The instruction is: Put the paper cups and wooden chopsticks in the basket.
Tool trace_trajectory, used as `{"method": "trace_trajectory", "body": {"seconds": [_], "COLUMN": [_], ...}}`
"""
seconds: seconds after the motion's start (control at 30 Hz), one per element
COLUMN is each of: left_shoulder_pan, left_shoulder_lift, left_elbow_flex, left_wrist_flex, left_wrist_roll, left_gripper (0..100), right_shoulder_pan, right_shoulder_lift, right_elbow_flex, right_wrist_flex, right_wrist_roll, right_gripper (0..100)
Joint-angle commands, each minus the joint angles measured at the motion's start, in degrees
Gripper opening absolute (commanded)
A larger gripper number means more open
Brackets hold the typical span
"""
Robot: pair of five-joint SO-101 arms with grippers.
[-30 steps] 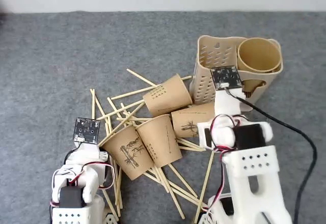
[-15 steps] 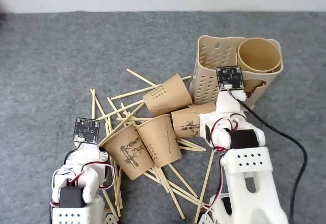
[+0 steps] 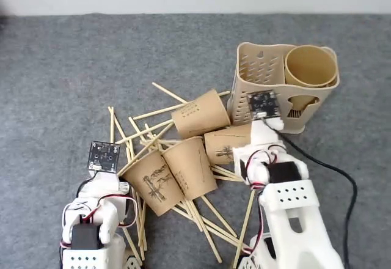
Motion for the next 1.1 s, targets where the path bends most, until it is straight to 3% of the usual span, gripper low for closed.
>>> {"method": "trace_trajectory", "body": {"seconds": [0.0,0.2,0.47,0.8,1.07], "left_shoulder_pan": [0.44,0.44,0.44,0.44,0.44], "left_shoulder_lift": [-0.79,-0.79,-0.79,-0.79,-0.79], "left_elbow_flex": [-1.1,-1.1,-1.1,-1.1,-1.1], "left_wrist_flex": [0.26,0.26,0.26,0.26,0.26], "left_wrist_roll": [-0.09,-0.09,-0.09,-0.09,-0.09], "left_gripper": [1,1,1,1,1], "right_shoulder_pan": [-2.77,-2.59,-3.03,-3.03,-2.59], "right_shoulder_lift": [-0.4,-1.19,-8.22,-21.93,-25.98], "right_elbow_flex": [-0.53,-0.88,-8.44,-21.98,-34.81], "right_wrist_flex": [-1.01,-0.22,10.68,27.56,32.4], "right_wrist_roll": [0.97,1.14,1.49,13.36,23.38], "right_gripper": [0.6,0.4,0.8,0.8,0.8]}}
